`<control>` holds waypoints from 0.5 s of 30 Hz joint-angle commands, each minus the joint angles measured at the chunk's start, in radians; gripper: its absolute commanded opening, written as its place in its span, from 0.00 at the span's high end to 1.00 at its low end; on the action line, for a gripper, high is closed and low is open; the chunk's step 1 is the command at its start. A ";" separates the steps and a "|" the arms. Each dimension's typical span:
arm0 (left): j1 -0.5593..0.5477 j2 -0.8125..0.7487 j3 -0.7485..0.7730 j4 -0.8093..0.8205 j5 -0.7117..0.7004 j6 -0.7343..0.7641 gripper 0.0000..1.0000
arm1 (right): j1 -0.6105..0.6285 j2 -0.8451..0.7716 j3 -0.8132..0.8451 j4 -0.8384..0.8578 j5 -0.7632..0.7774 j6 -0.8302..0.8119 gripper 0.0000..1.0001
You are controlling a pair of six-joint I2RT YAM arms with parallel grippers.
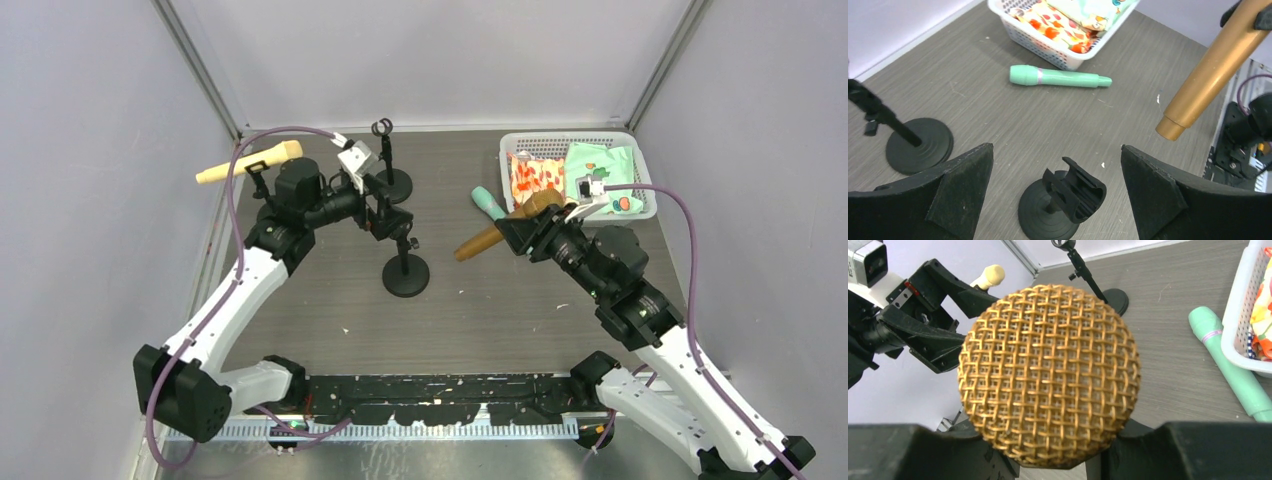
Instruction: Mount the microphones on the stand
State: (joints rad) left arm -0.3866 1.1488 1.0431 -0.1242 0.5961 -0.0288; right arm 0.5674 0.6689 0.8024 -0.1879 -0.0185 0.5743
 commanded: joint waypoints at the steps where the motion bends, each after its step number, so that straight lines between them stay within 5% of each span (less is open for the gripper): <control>1: 0.005 0.051 0.021 0.064 0.159 0.025 0.00 | -0.002 -0.027 0.057 -0.023 0.015 -0.030 0.99; 15: 0.005 0.112 -0.030 0.033 0.233 0.066 0.00 | -0.002 -0.043 0.068 -0.066 0.015 -0.036 0.99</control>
State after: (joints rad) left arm -0.3859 1.2591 1.0306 -0.1158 0.7765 0.0246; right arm 0.5671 0.6350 0.8158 -0.2749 -0.0162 0.5533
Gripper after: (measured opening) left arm 0.996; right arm 0.449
